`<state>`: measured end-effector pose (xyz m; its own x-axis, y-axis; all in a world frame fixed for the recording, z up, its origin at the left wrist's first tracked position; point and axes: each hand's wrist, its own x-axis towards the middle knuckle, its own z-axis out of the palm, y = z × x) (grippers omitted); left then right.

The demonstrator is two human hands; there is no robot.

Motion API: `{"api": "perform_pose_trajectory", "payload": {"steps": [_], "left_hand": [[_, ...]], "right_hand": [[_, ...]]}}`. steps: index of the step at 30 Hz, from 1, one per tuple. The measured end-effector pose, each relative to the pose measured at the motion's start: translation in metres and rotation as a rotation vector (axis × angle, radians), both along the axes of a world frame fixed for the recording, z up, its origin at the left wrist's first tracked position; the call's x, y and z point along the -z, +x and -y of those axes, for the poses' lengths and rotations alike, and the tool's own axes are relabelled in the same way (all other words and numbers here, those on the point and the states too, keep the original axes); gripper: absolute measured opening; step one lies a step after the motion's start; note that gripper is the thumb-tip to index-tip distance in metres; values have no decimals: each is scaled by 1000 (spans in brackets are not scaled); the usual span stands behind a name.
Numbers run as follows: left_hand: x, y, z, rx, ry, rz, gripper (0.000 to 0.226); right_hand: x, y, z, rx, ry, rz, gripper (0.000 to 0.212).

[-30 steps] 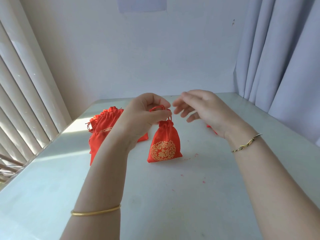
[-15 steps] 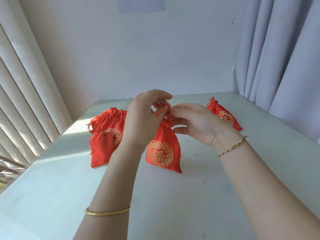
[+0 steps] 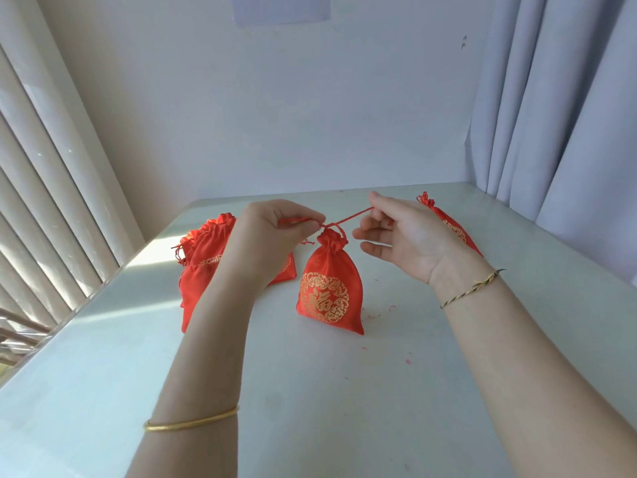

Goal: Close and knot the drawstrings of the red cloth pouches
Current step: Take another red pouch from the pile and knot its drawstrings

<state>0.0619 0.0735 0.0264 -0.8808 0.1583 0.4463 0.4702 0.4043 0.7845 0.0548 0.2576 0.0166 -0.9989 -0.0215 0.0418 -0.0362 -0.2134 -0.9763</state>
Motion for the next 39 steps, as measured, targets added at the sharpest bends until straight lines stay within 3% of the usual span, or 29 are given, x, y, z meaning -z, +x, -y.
{"api": "perform_pose_trajectory", "payload": {"steps": [6,10,17,19,25,32,36,39], "left_hand": [[-6,3,13,-41,-120,13,19],[-13,9,15,-21,-99,86,26],[-3,9,-15,291,461,306,33],[0,7,-20,236,508,363,32],[1,4,-17,114,282,342,7],[-3,8,-22,58,47,208,7],[1,4,-19,94,179,280,18],[2,3,-17,100,273,310,20]], "right_hand": [[5,-2,-5,73,89,66,34],[14,-4,-2,186,314,57,31],[27,-6,11,287,677,-84,30],[25,-5,6,289,634,-75,25],[-3,5,5,156,276,-114,33],[-18,20,26,105,284,-326,31],[-16,16,25,35,134,-90,44],[-13,15,25,-23,163,-35,22]]}}
